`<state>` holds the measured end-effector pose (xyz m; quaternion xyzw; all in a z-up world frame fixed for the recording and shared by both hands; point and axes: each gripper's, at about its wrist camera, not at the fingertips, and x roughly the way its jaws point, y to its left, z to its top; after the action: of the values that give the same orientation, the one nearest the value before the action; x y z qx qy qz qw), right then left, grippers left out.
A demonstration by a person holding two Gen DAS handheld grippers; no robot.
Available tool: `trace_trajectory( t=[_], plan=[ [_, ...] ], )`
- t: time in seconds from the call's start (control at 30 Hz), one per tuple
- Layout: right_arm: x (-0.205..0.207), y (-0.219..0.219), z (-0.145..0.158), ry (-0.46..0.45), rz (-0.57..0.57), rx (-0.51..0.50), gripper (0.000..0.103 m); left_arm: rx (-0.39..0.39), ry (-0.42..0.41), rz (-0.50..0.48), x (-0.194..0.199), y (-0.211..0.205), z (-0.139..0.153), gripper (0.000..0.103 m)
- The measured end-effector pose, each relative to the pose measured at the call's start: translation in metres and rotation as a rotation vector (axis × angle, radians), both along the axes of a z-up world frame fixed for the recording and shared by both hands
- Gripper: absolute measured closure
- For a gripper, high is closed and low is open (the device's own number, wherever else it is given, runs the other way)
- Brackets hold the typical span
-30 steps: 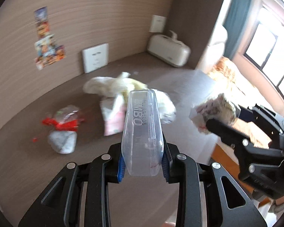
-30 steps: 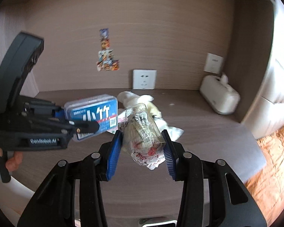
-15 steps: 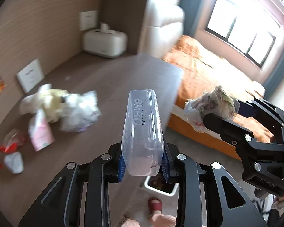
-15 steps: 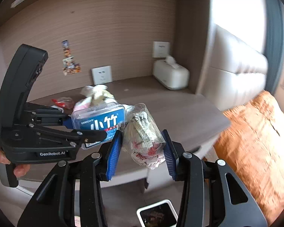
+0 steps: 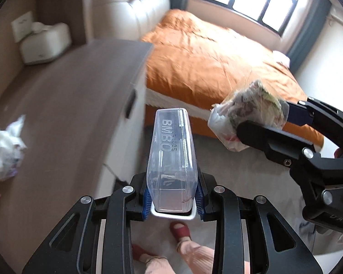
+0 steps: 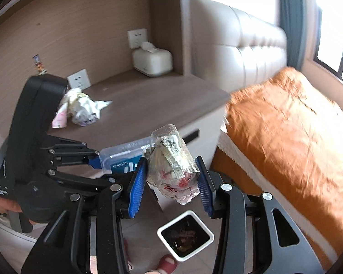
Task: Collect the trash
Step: 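Carry box and tissue bag over the white bin and open both grippers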
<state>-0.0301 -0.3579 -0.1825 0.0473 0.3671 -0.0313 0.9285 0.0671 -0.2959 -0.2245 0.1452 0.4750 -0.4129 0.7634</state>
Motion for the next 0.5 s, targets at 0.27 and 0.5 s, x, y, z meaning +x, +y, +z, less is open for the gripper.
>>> trace_trajectory(
  t=[0.27, 0.5],
  plan=[
    [-0.008, -0.031, -0.042, 0.077, -0.073, 0.058, 0.059, 0.059, 0.053, -0.093, -0.008, -0.044, -0.05, 0.073],
    [-0.011, -0.06, -0.103, 0.167, -0.133, 0.15, 0.059, 0.103, 0.088, -0.149, -0.009, -0.067, -0.104, 0.073]
  ],
)
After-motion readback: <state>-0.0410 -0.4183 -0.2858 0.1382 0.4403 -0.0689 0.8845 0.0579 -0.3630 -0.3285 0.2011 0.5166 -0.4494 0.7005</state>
